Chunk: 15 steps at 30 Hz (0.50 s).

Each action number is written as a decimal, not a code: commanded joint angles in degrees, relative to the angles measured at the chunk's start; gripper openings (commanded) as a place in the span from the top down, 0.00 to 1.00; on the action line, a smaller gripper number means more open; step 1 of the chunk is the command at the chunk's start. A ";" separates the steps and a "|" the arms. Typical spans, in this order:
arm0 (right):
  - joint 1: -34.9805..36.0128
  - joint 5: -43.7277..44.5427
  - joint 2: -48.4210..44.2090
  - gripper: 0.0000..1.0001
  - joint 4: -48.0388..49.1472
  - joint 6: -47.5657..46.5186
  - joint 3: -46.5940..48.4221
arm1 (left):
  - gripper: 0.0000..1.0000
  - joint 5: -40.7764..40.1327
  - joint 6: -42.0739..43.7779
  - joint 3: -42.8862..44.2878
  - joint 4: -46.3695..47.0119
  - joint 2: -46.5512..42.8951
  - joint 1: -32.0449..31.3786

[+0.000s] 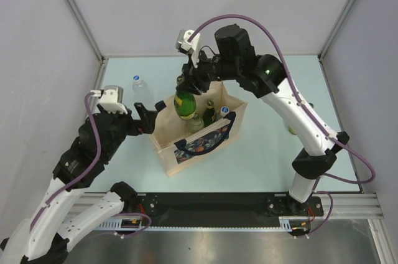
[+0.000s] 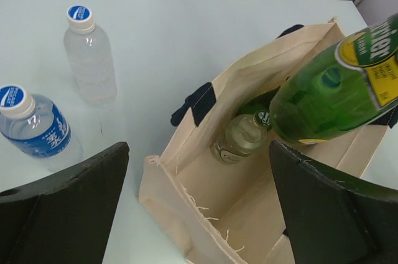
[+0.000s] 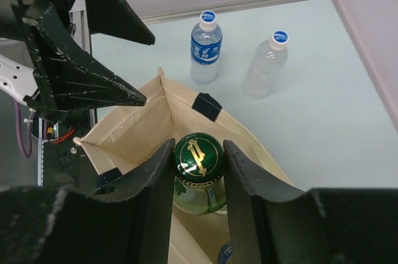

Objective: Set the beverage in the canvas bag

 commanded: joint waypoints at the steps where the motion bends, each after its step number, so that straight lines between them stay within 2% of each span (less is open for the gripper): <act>1: 1.58 -2.94 -0.63 1.00 15.16 0.82 -0.17 | 0.00 -3.31 -8.09 -0.88 -4.16 -2.29 0.26; 5: 2.72 -3.21 0.25 1.00 18.84 2.05 -3.84 | 0.00 -4.19 -13.20 -1.32 -6.89 -2.56 0.18; 15: 5.63 -2.95 -1.41 1.00 36.58 1.35 -18.88 | 0.00 -5.78 -22.87 -2.81 -10.67 -4.84 0.18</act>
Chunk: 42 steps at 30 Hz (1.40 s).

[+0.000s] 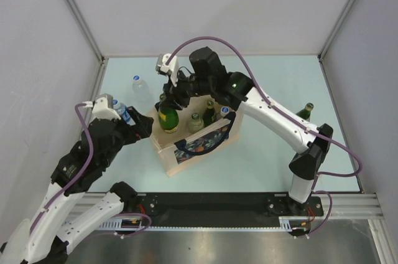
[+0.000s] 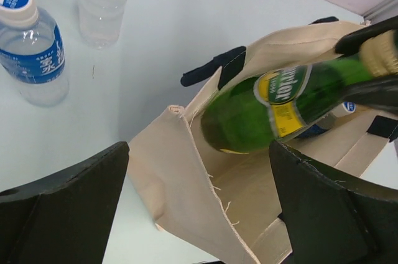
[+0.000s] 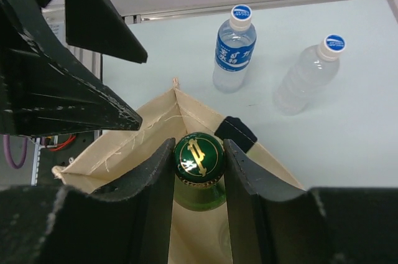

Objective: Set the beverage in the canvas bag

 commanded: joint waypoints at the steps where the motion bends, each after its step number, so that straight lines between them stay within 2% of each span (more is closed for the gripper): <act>1: 1.08 -1.43 -4.36 1.00 19.79 -1.38 -5.39 | 0.00 -1.47 -6.52 -1.37 -1.08 -2.31 0.18; 4: 1.43 -0.29 -5.51 1.00 24.89 -2.79 -11.02 | 0.00 -1.12 -7.67 -2.78 -1.08 -3.45 0.18; 14: 2.14 1.38 -5.42 1.00 37.37 -6.22 -20.88 | 0.00 0.11 -8.20 -4.80 -0.90 -4.25 0.18; 24: 1.35 1.64 -6.04 1.00 43.18 -9.29 -28.97 | 0.00 1.96 -8.47 -6.56 0.86 -4.51 0.18; 42: -5.33 1.03 -4.20 1.00 49.25 -6.66 -35.39 | 0.00 2.93 -7.06 -6.82 2.00 -2.14 0.18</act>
